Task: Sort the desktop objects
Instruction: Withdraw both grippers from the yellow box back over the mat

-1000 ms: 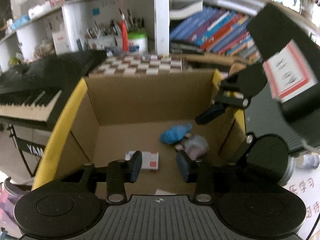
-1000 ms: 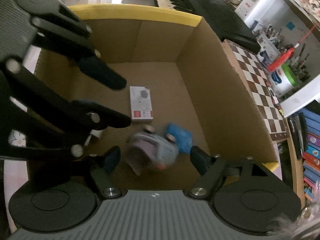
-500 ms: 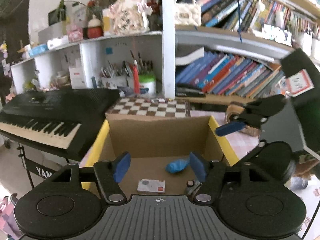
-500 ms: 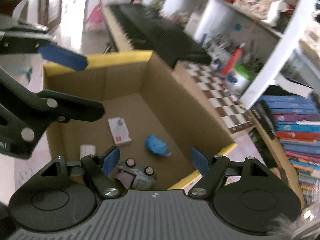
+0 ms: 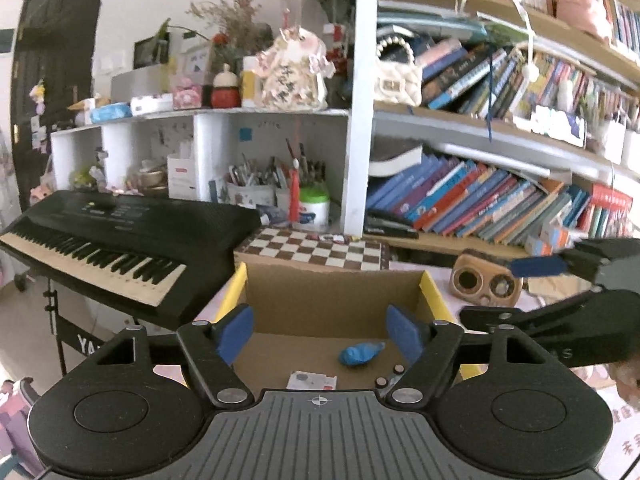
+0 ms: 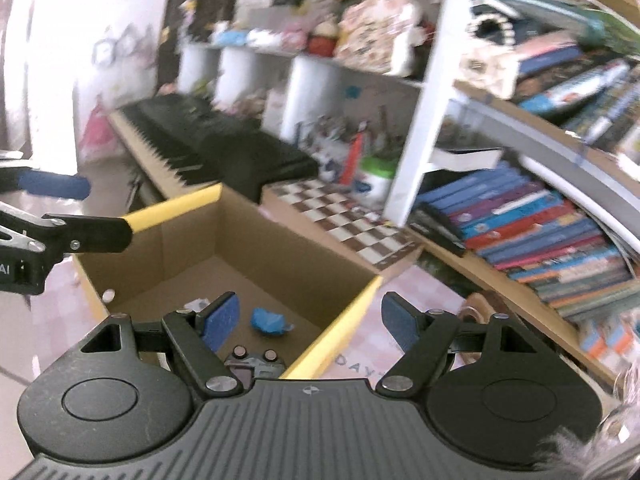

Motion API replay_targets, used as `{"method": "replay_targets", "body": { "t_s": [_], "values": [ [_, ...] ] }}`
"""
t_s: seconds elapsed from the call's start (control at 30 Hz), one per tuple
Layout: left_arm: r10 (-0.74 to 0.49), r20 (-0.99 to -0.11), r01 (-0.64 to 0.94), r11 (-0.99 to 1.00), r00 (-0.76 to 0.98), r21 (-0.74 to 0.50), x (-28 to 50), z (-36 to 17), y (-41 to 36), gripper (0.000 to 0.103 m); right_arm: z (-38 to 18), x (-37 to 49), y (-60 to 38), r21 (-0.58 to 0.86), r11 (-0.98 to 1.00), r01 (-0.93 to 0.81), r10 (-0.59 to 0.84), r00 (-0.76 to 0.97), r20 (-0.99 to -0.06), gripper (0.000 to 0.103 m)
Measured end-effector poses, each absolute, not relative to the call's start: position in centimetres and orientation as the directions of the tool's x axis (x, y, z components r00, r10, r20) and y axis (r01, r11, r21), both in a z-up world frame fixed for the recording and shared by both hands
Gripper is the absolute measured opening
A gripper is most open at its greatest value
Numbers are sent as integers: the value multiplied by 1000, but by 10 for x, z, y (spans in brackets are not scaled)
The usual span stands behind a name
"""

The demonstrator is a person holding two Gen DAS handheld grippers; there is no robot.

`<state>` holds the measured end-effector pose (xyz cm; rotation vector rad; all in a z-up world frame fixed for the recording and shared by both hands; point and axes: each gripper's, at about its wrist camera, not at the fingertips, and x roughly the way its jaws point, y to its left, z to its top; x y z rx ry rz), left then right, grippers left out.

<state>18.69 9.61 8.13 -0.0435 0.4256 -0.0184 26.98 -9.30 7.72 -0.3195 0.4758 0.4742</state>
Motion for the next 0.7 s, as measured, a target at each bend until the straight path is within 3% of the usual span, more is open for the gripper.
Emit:
{"method": "replay_targets", "body": {
  "t_s": [0.33, 0.7],
  "values": [
    [-48, -366, 22, 997, 929, -75, 141, 81, 104, 81, 77, 209, -111, -90, 946, -313, 243, 862, -444, 77],
    [-79, -405, 61, 996, 911, -57, 88, 64, 103, 83, 56, 127, -106, -38, 985, -170, 133, 875, -465, 77]
  ]
}}
